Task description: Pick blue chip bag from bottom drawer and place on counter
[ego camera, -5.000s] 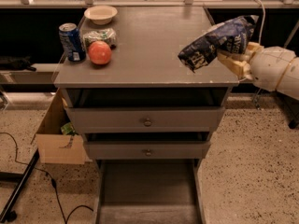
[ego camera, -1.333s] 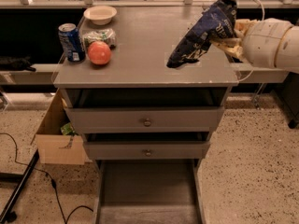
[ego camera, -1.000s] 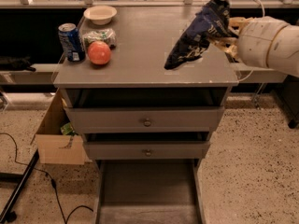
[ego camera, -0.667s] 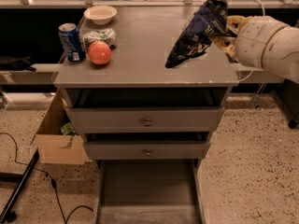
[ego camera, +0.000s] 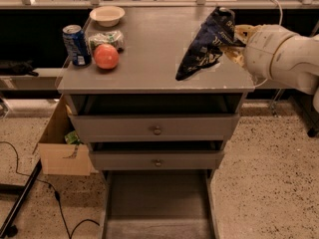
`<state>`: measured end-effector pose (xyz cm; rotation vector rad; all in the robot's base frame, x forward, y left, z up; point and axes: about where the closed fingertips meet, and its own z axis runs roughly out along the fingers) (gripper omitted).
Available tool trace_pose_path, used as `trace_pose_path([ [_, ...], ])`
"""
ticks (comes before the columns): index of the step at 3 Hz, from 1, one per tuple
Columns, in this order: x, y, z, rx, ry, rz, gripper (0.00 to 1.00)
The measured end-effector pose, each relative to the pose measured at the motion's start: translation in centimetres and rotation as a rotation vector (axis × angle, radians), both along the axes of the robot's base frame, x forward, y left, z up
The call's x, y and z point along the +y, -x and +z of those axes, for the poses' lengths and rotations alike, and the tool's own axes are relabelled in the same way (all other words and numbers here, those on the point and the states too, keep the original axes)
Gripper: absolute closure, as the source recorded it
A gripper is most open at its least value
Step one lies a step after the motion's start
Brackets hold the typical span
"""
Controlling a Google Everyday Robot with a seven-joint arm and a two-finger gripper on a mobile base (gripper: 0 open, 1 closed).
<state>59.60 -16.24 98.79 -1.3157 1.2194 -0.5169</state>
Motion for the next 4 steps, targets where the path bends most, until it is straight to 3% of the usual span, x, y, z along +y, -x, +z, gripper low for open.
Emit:
trace_pose_path([
  [1, 2.7, -0.8, -1.7, 0.011, 0.076, 0.044, 1.0],
  [2, 2.7, -0.8, -1.7, 0.011, 0.076, 0.044, 1.0],
  [3, 2.0, -0.3, -1.5, 0.016, 0.052, 0.027, 1.0],
  [4, 1.5, 0.2, -0.3, 0.028, -0.035, 0.03, 1.0],
])
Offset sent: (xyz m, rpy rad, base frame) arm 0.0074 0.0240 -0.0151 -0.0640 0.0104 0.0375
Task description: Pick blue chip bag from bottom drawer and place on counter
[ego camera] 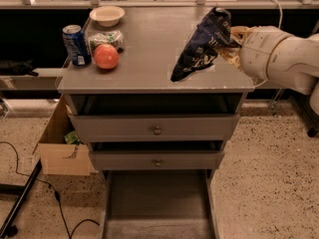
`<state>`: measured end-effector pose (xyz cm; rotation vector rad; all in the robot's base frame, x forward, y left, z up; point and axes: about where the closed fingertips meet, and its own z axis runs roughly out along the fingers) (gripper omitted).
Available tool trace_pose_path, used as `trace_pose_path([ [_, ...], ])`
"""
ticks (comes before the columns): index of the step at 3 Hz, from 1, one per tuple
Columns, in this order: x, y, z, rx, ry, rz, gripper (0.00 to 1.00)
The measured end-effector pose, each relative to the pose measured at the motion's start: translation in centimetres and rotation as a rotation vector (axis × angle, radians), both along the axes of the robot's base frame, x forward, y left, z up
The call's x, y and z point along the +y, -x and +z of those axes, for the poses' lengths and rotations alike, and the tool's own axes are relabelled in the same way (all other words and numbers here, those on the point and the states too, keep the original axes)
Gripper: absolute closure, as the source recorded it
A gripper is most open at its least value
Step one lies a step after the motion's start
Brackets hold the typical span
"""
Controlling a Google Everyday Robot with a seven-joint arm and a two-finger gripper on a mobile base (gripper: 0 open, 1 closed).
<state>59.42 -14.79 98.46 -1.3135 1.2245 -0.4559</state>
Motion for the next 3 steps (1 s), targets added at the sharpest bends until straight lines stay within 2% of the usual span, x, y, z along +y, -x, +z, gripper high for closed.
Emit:
trace_pose_path([
  [1, 0.9, -2.8, 0.9, 0.016, -0.061, 0.021, 1.0],
  [2, 2.6, -8.1, 0.6, 0.054, -0.107, 0.021, 1.0],
  [3, 2.3, -7.7, 0.7, 0.053, -0.119, 0.015, 1.0],
])
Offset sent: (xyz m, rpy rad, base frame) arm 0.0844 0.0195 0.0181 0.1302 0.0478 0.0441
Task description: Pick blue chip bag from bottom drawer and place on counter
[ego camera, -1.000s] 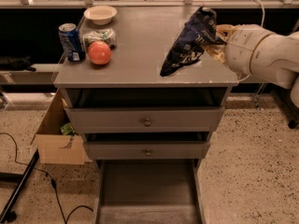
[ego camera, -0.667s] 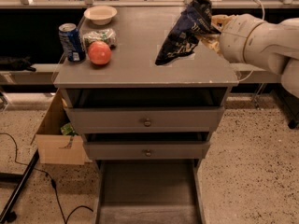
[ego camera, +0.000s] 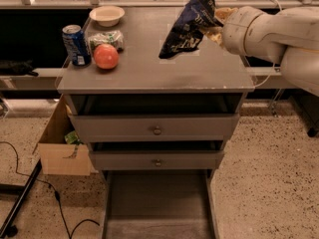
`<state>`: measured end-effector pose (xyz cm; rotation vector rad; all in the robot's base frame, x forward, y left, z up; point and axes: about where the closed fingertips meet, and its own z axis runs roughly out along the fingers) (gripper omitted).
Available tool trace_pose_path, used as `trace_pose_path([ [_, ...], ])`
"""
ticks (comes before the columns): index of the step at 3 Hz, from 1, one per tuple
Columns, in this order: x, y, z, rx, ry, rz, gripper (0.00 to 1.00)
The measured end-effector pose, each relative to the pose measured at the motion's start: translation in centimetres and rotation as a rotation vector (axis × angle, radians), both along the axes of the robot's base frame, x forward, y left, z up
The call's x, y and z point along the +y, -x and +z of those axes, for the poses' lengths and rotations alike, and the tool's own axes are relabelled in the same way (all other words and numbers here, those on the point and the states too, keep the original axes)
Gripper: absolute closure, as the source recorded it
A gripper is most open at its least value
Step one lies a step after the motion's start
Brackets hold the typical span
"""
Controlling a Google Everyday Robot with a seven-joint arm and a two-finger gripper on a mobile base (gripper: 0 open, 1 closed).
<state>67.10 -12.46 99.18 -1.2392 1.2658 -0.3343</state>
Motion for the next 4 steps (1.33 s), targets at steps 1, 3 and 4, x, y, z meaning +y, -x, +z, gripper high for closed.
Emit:
trace_pose_path([
  [1, 0.1, -0.5, -0.3, 0.019, -0.034, -0.006, 1.0],
  [3, 1.8, -4.6, 0.0, 0.031, -0.02, 0.015, 1.0],
  [4, 2.3, -7.6, 0.6, 0.035, 0.009, 0.021, 1.0],
])
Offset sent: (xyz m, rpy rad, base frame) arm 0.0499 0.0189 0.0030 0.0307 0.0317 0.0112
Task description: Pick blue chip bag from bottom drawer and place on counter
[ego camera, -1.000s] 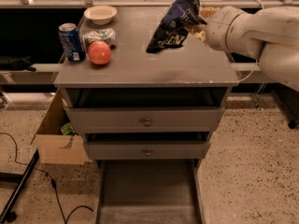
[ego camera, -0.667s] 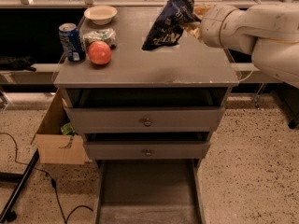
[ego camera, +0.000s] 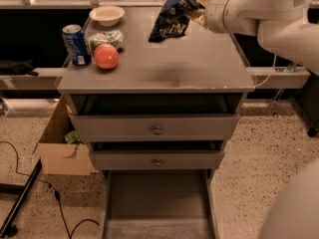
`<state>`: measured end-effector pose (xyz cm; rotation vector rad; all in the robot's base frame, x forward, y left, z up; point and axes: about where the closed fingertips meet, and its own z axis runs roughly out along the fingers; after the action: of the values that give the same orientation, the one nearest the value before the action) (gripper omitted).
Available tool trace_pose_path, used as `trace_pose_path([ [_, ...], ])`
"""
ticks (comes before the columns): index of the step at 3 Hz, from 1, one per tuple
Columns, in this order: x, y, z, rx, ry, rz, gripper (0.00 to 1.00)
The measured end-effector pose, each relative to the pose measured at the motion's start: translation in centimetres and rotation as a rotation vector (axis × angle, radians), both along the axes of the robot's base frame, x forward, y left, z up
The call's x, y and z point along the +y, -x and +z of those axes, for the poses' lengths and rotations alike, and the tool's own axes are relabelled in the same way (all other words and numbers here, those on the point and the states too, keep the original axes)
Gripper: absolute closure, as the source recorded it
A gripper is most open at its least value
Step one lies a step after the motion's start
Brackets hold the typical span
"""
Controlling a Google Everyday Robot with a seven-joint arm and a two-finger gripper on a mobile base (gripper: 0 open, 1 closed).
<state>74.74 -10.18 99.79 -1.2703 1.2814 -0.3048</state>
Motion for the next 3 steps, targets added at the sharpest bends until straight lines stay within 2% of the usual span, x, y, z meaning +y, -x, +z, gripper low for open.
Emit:
trace_pose_path([
  [1, 0.1, -3.1, 0.3, 0.013, 0.031, -0.005, 1.0],
  [2, -1.8, -3.6, -0.9, 0.042, 0.001, -0.021, 1.0],
  [3, -1.6, -2.0, -4.1, 0.114, -0.139, -0.02, 1.0],
])
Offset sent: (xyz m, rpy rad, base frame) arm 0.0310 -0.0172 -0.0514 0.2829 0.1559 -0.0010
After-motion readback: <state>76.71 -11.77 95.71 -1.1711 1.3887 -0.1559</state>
